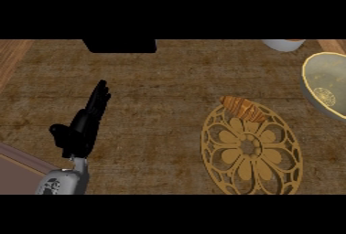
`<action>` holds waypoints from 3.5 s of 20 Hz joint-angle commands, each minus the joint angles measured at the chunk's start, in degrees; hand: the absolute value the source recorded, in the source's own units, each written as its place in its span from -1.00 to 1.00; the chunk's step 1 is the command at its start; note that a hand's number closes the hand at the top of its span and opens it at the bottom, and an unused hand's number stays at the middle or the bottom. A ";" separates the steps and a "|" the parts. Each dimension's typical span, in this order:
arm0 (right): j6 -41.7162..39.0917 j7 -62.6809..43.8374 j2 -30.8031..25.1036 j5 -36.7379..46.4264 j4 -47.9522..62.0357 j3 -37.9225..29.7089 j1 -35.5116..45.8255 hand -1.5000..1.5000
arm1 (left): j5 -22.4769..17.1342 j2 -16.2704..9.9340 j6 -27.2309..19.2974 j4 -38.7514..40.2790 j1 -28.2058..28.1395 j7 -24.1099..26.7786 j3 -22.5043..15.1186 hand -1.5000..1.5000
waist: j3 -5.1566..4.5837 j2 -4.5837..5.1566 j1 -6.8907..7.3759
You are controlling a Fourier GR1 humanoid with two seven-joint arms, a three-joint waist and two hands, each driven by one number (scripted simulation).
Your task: Pick the tomato from the placemat and place it in the bowl
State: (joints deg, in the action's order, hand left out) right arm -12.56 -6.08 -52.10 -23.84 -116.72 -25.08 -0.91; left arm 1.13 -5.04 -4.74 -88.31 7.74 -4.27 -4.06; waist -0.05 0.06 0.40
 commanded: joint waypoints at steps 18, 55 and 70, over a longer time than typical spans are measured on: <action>9.96 19.53 3.28 39.55 54.97 20.40 32.40 1.00 | 1.47 2.21 -0.51 -2.20 2.08 -4.46 -1.82 0.00 | 0.09 0.41 1.88; -22.44 49.20 -6.69 31.57 109.70 3.98 47.46 -1.00 | 2.13 2.50 -0.01 1.94 2.11 1.60 0.03 0.00 | 0.31 0.94 1.15; -33.03 50.10 -8.71 28.63 105.30 2.89 39.45 -1.00 | 0.83 1.81 1.07 0.38 1.86 0.16 0.88 0.00 | 0.53 0.97 1.48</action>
State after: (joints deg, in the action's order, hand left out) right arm -35.15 36.65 -59.60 5.14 -11.28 -22.07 40.50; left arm 2.73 -2.97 -4.23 -87.59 9.68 -4.23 -3.69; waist 0.45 0.96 1.53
